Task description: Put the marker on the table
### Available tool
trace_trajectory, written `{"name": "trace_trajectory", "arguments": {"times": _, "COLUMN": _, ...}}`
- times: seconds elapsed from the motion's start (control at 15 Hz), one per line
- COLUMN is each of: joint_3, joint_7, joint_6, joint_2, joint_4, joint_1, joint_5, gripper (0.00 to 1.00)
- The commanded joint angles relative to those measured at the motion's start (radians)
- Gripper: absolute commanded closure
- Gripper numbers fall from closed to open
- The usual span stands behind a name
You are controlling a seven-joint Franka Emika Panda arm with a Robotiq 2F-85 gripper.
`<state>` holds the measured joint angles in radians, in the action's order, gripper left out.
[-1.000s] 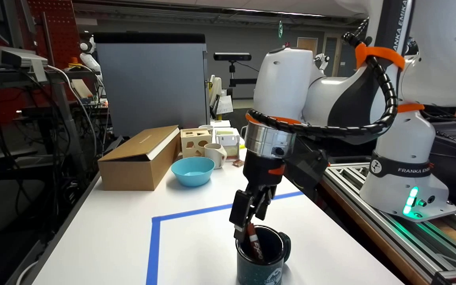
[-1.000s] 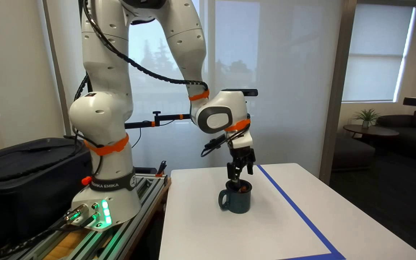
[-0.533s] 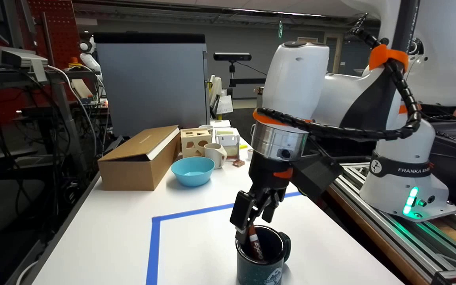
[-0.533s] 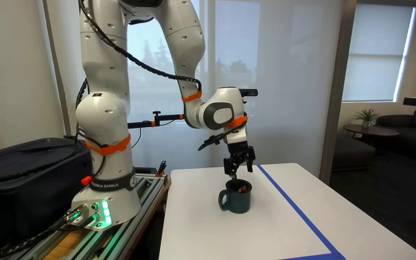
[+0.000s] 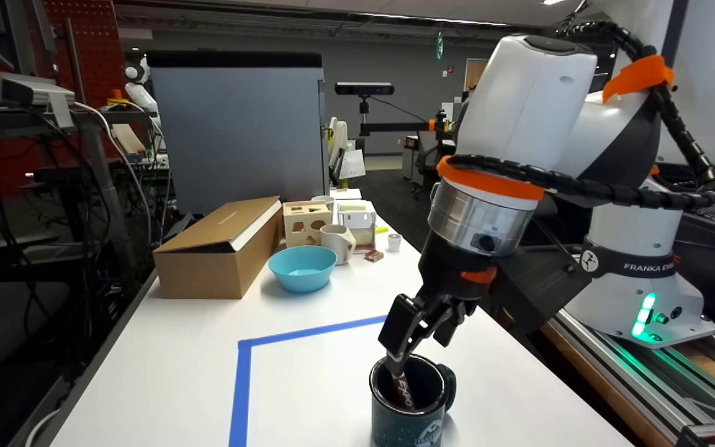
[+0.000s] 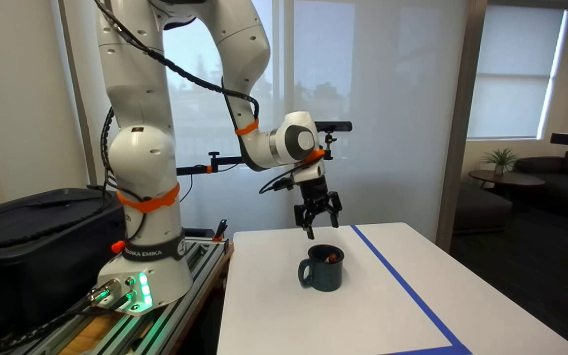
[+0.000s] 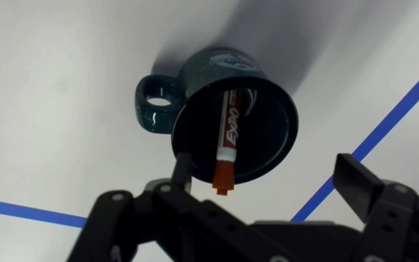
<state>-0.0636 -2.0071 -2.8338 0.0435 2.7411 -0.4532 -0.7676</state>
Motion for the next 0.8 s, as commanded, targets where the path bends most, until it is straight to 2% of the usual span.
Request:
{"name": "trace_trajectory", "arguments": {"times": 0.0, "joint_3": 0.039, "joint_7": -0.263, "joint_6": 0.087, "joint_2": 0.05, "joint_4": 0.009, "joint_1": 0.011, "joint_5": -0.188, "gripper": 0.0}}
{"name": "trace_trajectory", "arguments": {"times": 0.27, "joint_3": 0.047, "joint_7": -0.485, "joint_6": 0.059, "joint_2": -0.03, "joint_4": 0.006, "joint_1": 0.008, "joint_5": -0.354, "gripper": 0.0}}
{"name": "trace_trajectory", "arguments": {"times": 0.47, "joint_3": 0.02, "joint_7": -0.643, "joint_6": 0.031, "joint_2": -0.067, "joint_4": -0.003, "joint_1": 0.025, "joint_5": -0.552, "gripper": 0.0}}
{"name": "trace_trajectory", "arguments": {"times": 0.73, "joint_3": -0.027, "joint_7": -0.806, "joint_6": -0.01, "joint_2": -0.107, "joint_4": -0.037, "joint_1": 0.054, "joint_5": -0.76, "gripper": 0.0}}
